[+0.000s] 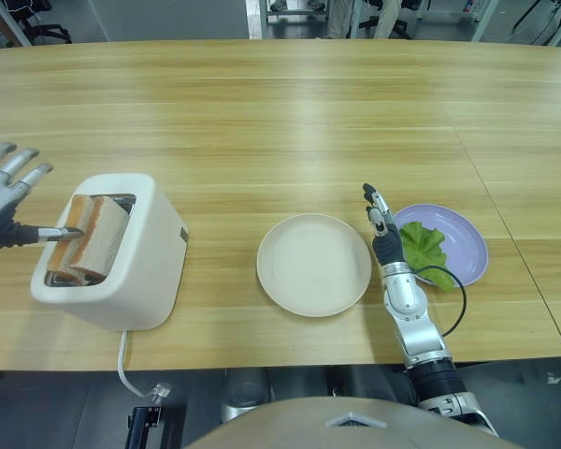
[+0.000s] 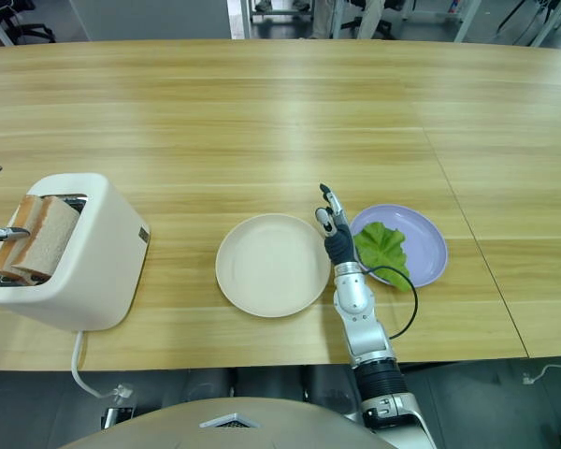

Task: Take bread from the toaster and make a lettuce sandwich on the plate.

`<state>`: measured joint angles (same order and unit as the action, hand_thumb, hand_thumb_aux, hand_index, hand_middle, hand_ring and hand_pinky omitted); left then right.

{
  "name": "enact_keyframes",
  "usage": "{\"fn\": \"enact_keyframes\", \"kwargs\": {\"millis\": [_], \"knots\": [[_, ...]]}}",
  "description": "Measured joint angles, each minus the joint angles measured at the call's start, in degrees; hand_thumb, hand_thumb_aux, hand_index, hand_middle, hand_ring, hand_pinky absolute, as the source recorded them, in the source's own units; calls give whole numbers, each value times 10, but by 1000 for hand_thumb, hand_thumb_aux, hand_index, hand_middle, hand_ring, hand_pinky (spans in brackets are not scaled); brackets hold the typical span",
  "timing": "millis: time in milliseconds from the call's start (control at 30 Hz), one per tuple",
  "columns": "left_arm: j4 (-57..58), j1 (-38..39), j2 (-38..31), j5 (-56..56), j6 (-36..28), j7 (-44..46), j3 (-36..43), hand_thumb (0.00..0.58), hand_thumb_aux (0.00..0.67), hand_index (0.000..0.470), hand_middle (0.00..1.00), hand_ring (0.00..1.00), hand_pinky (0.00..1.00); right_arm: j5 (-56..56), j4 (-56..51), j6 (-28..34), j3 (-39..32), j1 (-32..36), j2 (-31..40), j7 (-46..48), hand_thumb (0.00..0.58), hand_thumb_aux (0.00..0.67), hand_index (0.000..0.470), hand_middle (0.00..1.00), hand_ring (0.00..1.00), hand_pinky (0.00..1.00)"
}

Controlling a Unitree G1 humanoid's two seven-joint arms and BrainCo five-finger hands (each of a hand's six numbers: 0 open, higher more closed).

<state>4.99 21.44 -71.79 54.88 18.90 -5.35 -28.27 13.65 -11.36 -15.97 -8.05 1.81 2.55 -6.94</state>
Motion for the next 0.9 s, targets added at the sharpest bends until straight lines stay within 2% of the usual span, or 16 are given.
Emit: {"fn": "enact_keyframes", "kwargs": {"millis": [367, 700, 900], "knots": [[-38, 16, 11, -10, -3, 48, 20, 0, 0, 0, 0, 0, 0, -9, 0, 1, 0, 0, -1, 0, 0, 0, 0, 0, 0, 0], [-121, 61, 51, -32, -53, 162, -24, 0, 0, 0, 0, 0, 0, -10, -1, 0, 0, 1, -1, -2, 0, 0, 0, 0, 0, 0], [-155, 58, 98, -53, -103, 217, -39, 0, 0, 0, 0, 0, 0, -9, -3, -2, 0, 1, 0, -3, 0, 0, 0, 0, 0, 0]]}}
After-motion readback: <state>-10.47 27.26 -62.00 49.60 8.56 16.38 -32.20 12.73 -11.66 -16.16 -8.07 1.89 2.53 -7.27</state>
